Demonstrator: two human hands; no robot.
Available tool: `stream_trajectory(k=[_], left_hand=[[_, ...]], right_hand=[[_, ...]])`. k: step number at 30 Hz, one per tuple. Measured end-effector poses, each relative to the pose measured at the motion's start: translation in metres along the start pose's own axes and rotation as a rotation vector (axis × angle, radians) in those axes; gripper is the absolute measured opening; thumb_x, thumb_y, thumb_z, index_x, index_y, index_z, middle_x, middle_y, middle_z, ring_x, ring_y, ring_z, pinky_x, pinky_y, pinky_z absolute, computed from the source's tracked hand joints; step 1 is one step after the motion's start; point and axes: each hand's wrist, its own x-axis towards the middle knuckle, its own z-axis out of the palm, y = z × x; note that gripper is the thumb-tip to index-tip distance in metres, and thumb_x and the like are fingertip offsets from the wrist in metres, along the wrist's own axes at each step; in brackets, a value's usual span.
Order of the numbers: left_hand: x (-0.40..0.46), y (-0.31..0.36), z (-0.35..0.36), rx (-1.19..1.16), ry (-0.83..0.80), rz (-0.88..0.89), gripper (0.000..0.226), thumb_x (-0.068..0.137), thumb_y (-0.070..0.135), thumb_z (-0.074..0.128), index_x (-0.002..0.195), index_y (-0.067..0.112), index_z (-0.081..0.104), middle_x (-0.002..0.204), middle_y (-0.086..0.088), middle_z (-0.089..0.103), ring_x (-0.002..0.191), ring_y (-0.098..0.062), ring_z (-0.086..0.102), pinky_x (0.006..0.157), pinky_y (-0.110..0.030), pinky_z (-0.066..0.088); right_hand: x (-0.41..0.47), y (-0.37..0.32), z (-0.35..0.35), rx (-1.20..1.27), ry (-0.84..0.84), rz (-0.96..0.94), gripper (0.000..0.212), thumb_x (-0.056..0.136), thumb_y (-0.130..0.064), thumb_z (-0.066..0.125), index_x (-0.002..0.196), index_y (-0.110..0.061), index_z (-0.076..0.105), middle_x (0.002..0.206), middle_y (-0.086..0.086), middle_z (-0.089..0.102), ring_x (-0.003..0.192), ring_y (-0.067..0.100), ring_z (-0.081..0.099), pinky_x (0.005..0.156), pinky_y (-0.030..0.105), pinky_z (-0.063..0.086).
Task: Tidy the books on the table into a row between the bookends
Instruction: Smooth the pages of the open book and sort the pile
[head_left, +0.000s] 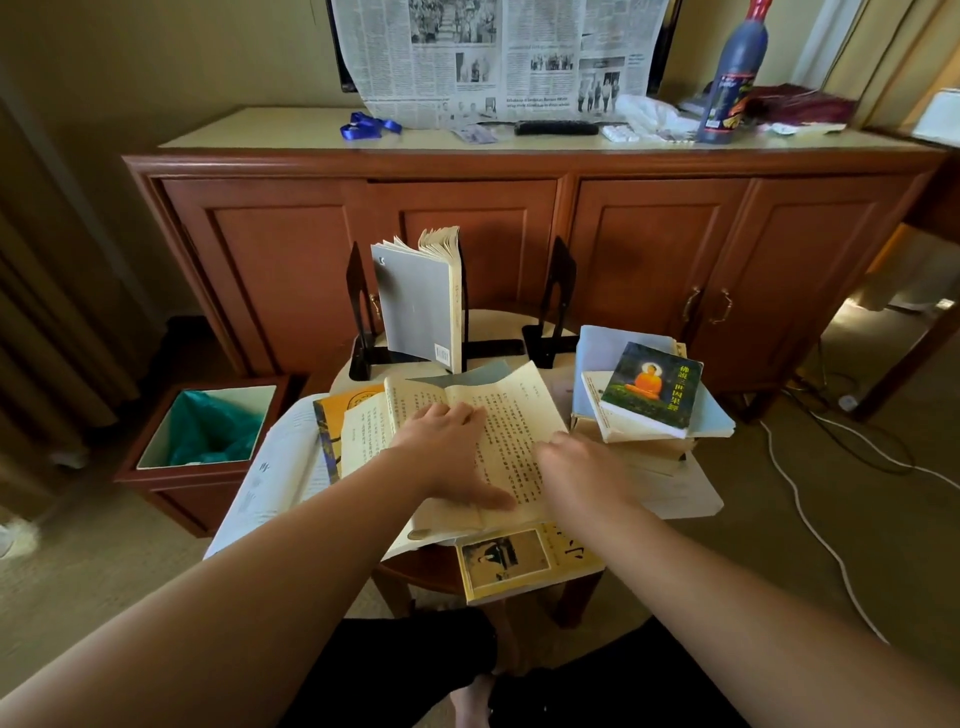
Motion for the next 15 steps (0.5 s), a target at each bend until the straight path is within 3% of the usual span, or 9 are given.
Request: stream_trajectory(k=[2, 4, 6, 8, 11, 15], left_hand=[[0.002, -0.003, 0.000, 0.062, 0.003, 0.007, 0.135, 0.055, 0.106, 0.048, 0.162, 0.026, 0.026, 0.160, 0.000, 0.037, 0.146, -0.029, 0.034, 0.123, -0.052, 0.025], [0.004, -0.007, 0.001, 0.114, 0.027, 0.020, 0.136, 0.047, 0.110, 0.044, 0.155, 0.027, 0.037, 0.154, -0.001, 0.040, 0.142, -0.028, 0.036, 0.122, -0.052, 0.027], [0.006, -0.010, 0.003, 0.120, 0.033, 0.025, 0.141, 0.042, 0.112, 0.043, 0.154, 0.026, 0.037, 0.158, -0.004, 0.036, 0.147, -0.031, 0.030, 0.125, -0.054, 0.022], [0.006, -0.012, 0.007, 0.093, 0.005, 0.010, 0.150, 0.041, 0.111, 0.045, 0.160, 0.023, 0.026, 0.171, -0.009, 0.019, 0.157, -0.032, 0.014, 0.129, -0.055, 0.010], [0.007, -0.013, 0.011, 0.053, -0.032, -0.006, 0.160, 0.040, 0.111, 0.047, 0.165, 0.019, 0.012, 0.175, -0.005, 0.004, 0.161, -0.026, -0.001, 0.130, -0.053, 0.001], [0.011, -0.014, 0.010, 0.059, -0.044, -0.010, 0.163, 0.037, 0.111, 0.048, 0.165, 0.017, 0.013, 0.174, 0.000, 0.012, 0.160, -0.023, 0.006, 0.130, -0.051, 0.001]], right_hand=[[0.006, -0.004, 0.007, 0.083, -0.052, -0.019, 0.032, 0.096, -0.009, 0.058, 0.126, -0.016, 0.063, 0.125, 0.006, 0.054, 0.125, 0.028, 0.048, 0.085, 0.038, 0.051], [0.012, -0.002, 0.015, 0.192, -0.134, -0.045, 0.043, 0.102, -0.018, 0.051, 0.144, -0.024, 0.053, 0.142, 0.007, 0.044, 0.140, 0.029, 0.033, 0.102, 0.043, 0.045], [0.019, 0.002, 0.023, 0.256, -0.199, -0.073, 0.054, 0.107, -0.030, 0.043, 0.160, -0.033, 0.032, 0.165, 0.008, 0.023, 0.154, 0.030, 0.011, 0.122, 0.048, 0.027], [0.030, 0.005, 0.032, 0.223, -0.243, -0.108, 0.061, 0.109, -0.037, 0.038, 0.165, -0.035, 0.012, 0.173, 0.007, 0.001, 0.159, 0.028, -0.006, 0.128, 0.047, 0.010], [0.052, 0.005, 0.040, 0.204, -0.233, -0.114, 0.060, 0.111, -0.033, 0.026, 0.166, -0.029, 0.002, 0.173, 0.006, -0.008, 0.159, 0.023, -0.012, 0.127, 0.041, -0.001], [0.090, -0.002, 0.042, 0.233, -0.191, -0.080, 0.058, 0.110, -0.021, 0.019, 0.166, -0.015, 0.004, 0.174, 0.004, -0.002, 0.159, 0.018, -0.005, 0.129, 0.039, 0.001]])
